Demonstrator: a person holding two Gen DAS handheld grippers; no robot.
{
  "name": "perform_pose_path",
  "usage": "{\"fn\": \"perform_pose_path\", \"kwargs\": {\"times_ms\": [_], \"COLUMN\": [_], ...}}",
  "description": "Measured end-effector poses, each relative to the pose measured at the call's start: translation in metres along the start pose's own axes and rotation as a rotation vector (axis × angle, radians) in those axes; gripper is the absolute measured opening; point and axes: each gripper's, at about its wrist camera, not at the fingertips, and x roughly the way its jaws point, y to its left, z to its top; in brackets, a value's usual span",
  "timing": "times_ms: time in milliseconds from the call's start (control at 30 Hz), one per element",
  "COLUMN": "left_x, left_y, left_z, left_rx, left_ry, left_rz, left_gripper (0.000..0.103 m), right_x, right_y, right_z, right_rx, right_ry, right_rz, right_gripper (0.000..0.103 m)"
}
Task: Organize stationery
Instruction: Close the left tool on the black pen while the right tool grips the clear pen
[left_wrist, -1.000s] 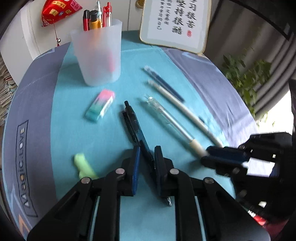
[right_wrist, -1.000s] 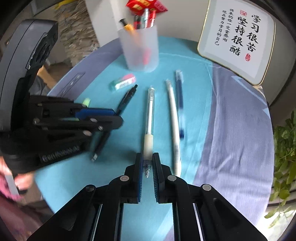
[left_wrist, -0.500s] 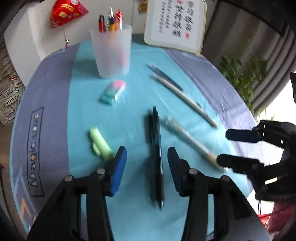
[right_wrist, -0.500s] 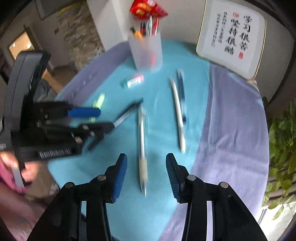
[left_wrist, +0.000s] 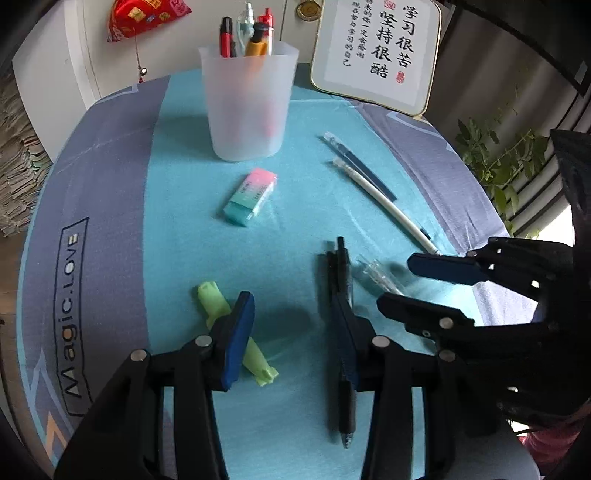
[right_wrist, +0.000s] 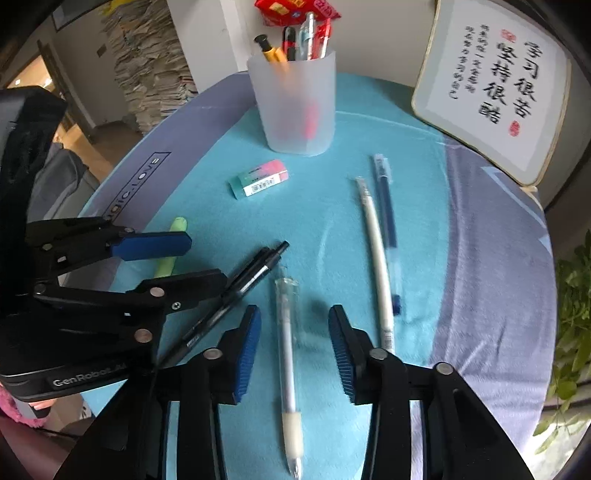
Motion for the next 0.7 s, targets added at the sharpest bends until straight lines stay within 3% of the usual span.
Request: {"fn": "perform_pose_path", "kwargs": {"times_ms": [133, 167, 200, 533, 700], "left_x": [-0.003, -0.003, -0.003, 0.009, 0.023], "left_y": [0.003, 0.002, 0.0, -0.023, -0.035], "left_z": [-0.003, -0.004, -0.005, 0.005, 0.012], "left_rx": [0.004, 0.012, 0.018, 0.072, 0.103], "left_ry": [0.003, 0.001, 0.0, 0.005, 0.008], "left_rz": [-0.028, -0.027, -0.026, -0.023, 0.026], "left_gripper": [0.04, 0.04, 0.04, 0.042, 0.043], "right_x": [0.006, 0.007, 0.007, -0.029, -0.04], "right_y": [0.005, 0.005, 0.004, -0.026, -0.032], "right_z": [0.003, 0.003, 0.003, -0.017, -0.025], "right_rx": [-0.034, -0.032, -0.028, 0.155, 0.198], "right_ry": [-0.002, -0.004, -0.006, -0.082, -0.107], "right_rz": [-0.025, -0.033, -0.039, 0.001, 0.012], "right_gripper": [0.026, 0.017, 0.016, 0.015, 0.015]}}
